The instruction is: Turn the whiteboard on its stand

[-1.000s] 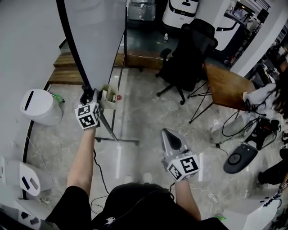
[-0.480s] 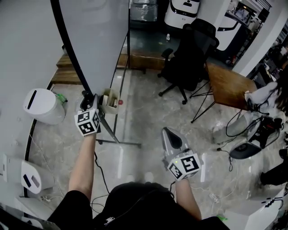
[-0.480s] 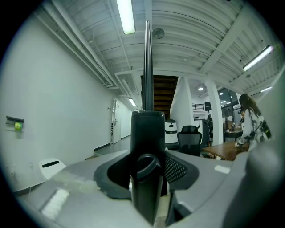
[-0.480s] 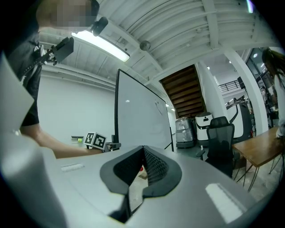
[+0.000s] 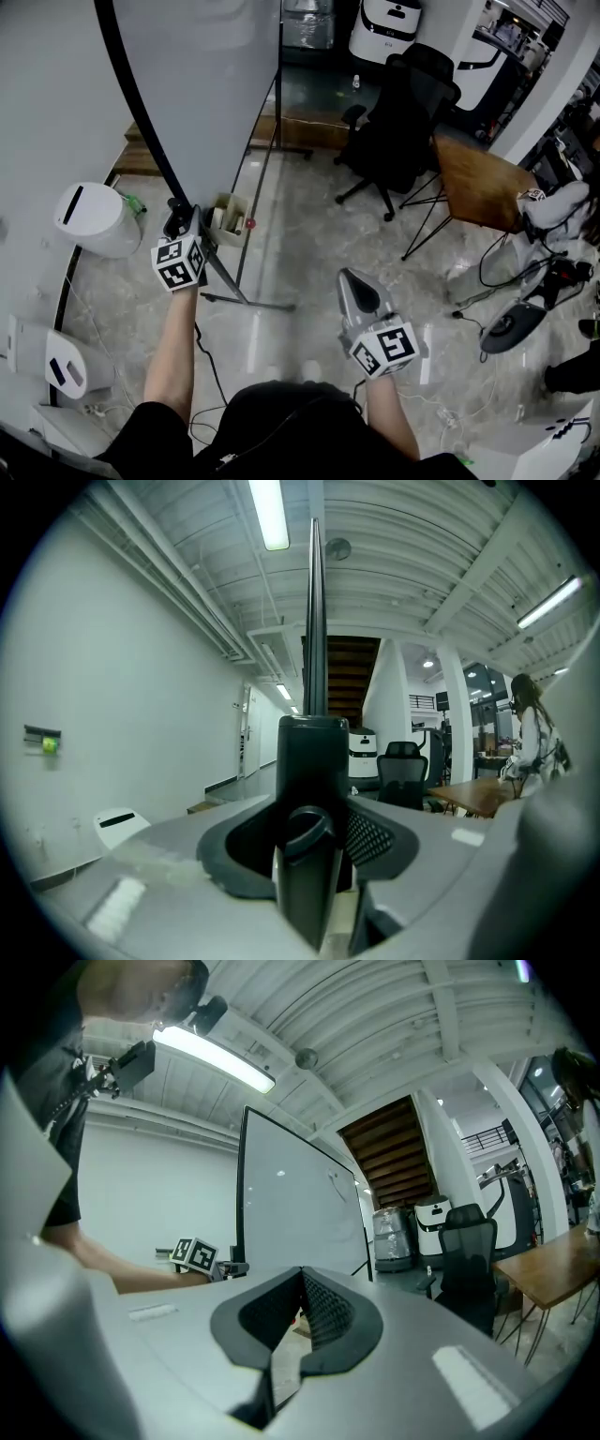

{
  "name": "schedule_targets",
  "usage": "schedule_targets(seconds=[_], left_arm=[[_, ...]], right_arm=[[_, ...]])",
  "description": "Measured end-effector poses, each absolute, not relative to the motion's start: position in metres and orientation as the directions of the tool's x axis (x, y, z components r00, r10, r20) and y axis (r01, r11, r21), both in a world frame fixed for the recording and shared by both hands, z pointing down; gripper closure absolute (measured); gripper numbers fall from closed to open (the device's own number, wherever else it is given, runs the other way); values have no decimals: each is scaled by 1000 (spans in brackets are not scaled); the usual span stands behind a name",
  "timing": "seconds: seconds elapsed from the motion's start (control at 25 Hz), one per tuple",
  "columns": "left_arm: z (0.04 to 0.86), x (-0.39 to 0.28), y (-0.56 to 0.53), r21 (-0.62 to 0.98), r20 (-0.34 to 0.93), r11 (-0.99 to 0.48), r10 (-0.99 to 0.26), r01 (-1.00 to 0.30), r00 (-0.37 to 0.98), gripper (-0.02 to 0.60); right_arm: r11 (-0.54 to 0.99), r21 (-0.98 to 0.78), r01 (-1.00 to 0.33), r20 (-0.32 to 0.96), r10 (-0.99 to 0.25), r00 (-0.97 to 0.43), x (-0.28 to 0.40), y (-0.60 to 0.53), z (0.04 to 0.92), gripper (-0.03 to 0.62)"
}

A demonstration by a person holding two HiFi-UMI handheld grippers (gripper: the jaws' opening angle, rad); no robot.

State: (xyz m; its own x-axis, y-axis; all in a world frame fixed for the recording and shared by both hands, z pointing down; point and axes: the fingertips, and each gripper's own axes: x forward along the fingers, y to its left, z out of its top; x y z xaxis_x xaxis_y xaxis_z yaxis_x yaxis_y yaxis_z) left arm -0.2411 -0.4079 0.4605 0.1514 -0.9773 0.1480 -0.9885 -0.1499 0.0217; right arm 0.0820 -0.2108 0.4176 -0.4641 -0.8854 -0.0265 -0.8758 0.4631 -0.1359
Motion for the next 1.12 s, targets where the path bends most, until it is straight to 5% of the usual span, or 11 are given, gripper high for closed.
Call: schedule_targets(seconds=[1.12], left_arm=[[462, -269, -337, -36, 126, -126, -985, -991, 121, 383]], right_arm=[[526, -133, -840, -33, -849, -527, 72, -217, 419, 589]])
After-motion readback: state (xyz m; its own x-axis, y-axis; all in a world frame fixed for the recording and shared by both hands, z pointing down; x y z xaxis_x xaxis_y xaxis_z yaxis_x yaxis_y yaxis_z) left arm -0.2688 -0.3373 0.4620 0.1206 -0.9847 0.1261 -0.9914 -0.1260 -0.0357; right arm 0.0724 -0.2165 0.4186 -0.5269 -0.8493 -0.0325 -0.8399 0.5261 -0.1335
